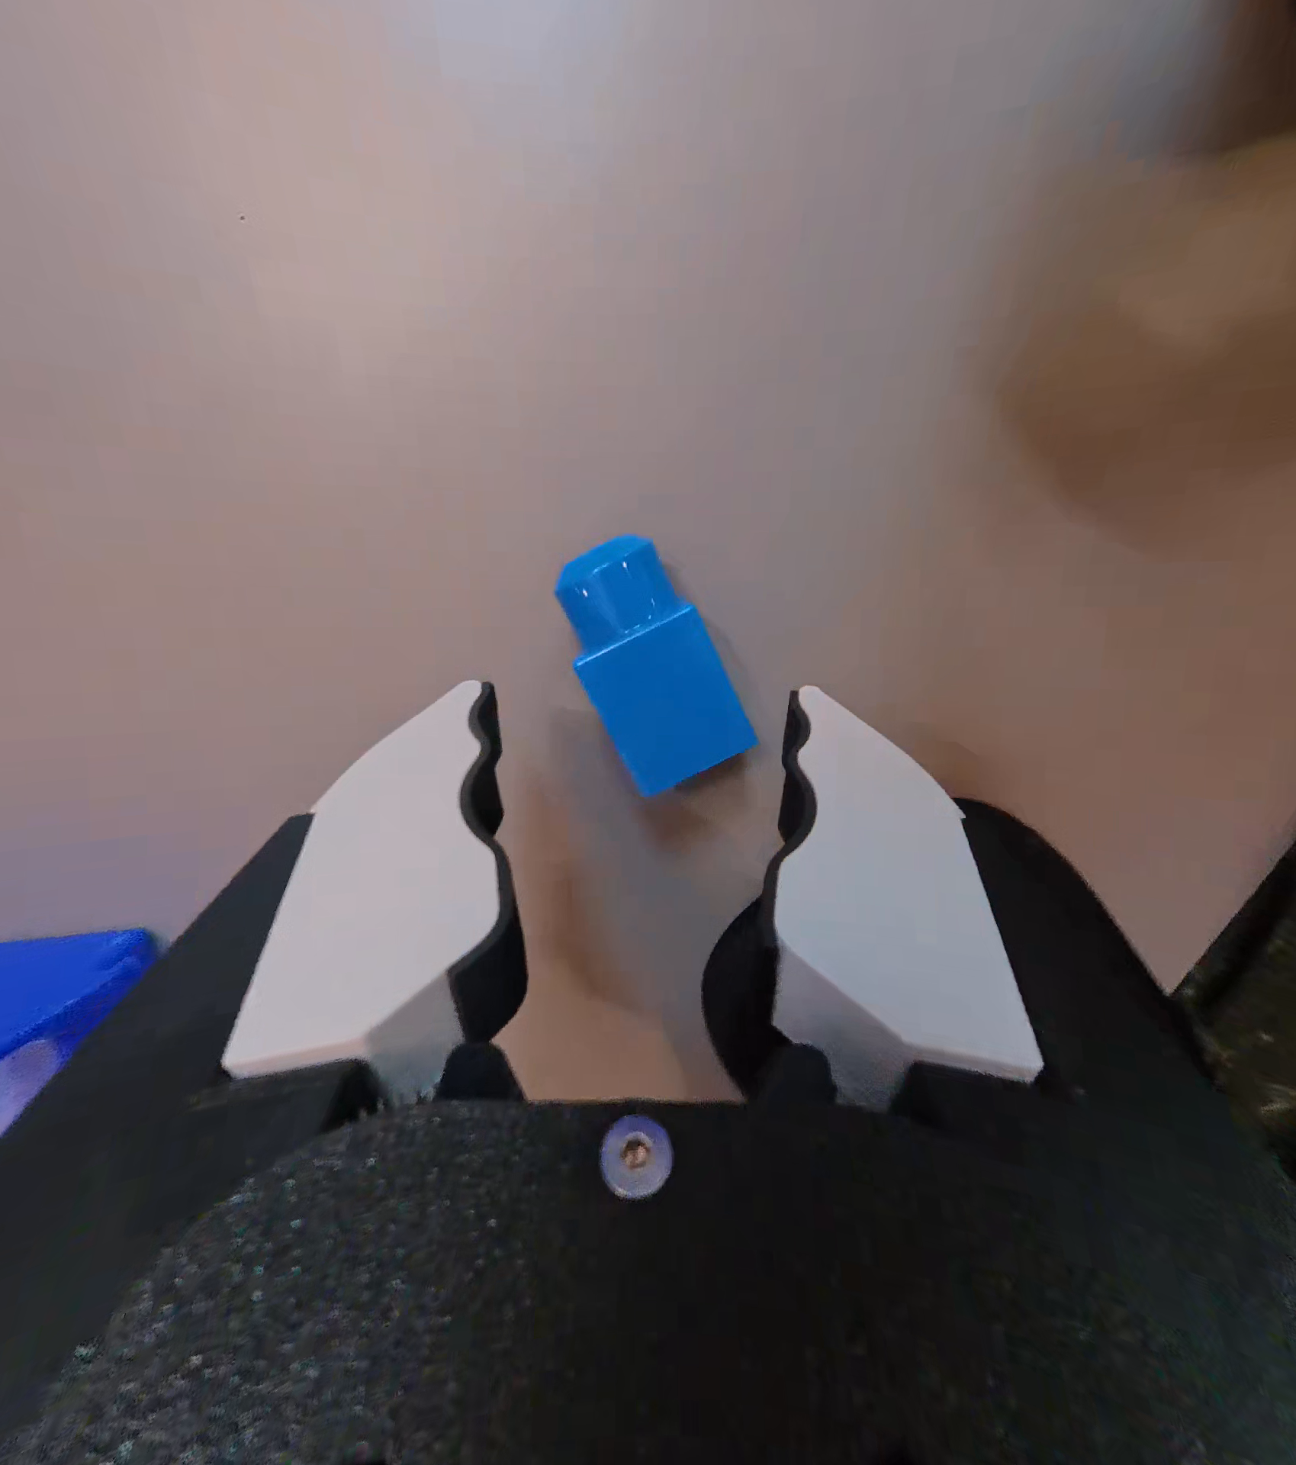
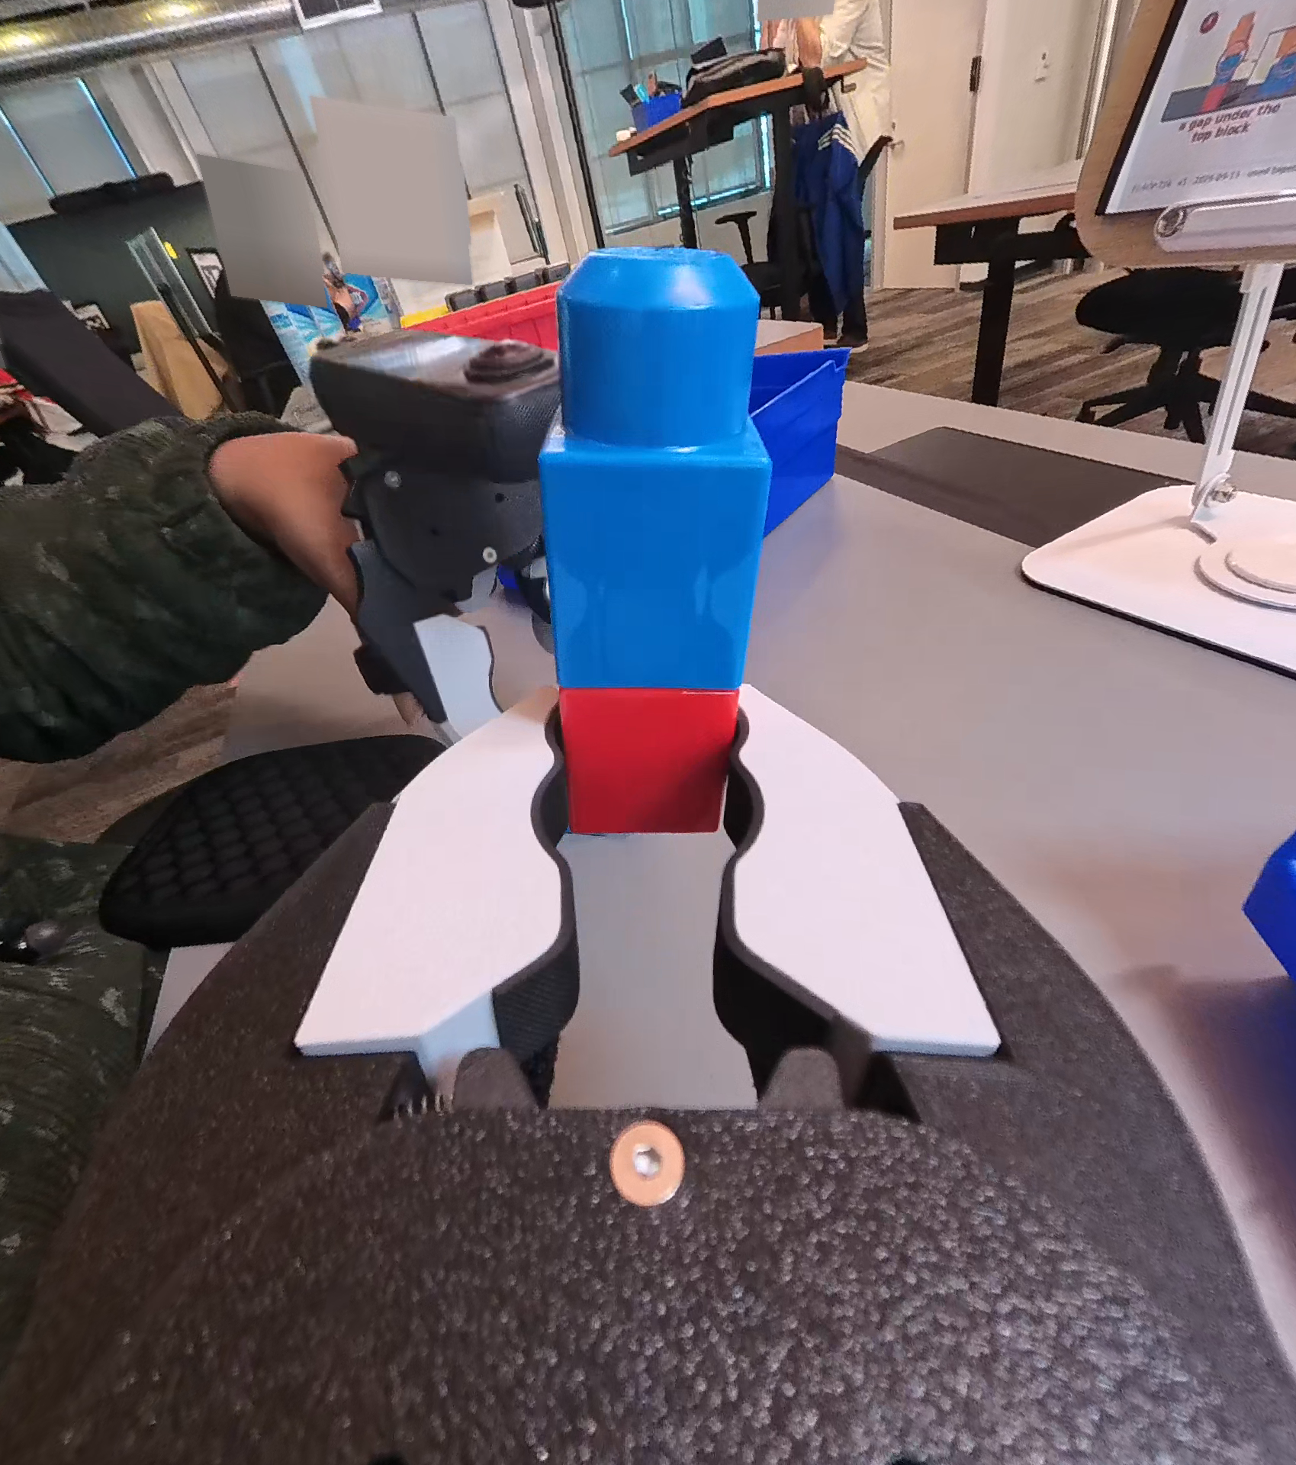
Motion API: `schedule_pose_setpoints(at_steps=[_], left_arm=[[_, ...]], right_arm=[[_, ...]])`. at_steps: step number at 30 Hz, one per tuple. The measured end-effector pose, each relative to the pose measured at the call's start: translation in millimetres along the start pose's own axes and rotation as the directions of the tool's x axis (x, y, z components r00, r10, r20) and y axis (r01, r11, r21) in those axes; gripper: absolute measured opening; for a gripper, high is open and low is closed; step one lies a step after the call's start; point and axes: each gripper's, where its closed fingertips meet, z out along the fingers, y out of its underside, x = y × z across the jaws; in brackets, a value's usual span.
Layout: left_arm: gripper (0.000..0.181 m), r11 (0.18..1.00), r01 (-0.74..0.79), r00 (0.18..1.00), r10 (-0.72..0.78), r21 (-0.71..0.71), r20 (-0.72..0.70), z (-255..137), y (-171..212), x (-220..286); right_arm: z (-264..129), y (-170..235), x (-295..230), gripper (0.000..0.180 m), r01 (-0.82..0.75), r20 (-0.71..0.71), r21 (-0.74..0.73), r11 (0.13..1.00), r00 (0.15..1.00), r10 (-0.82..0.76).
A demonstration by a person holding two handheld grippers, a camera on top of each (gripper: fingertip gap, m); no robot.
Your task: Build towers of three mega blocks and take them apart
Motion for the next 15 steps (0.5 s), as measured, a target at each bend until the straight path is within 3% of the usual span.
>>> schedule_pose_setpoints(at_steps=[5,7,9,12,15], left_arm=[[0.069,0.998,0.057,0.998,-0.057,-0.027,-0.009,17,2,-1],[0.040,0.998,0.053,0.999,-0.053,-0.036,0.009,24,1,-6],[0.038,1.000,-0.015,0.999,0.015,0.011,0.047,21,-6,-12],[0.038,0.946,-0.048,0.998,0.036,0.319,0.045,-12,-44,-17],[0.037,0.700,0.042,0.994,0.042,0.713,-0.100,-75,-83,-11]], right_arm=[[1,1,-1,0.036,-0.004,0.005,-0.008,1.000,1.000,0.004],[1,2,-1,0.036,-0.004,0.006,-0.013,1.000,1.000,0.004],[2,4,-1,0.036,-0.006,0.011,-0.024,1.000,1.000,0.006],[4,11,-2,0.036,0.006,0.019,-0.061,0.998,1.000,-0.004],[9,19,-10,0.036,0.032,0.056,-0.101,0.994,0.998,-0.026]])
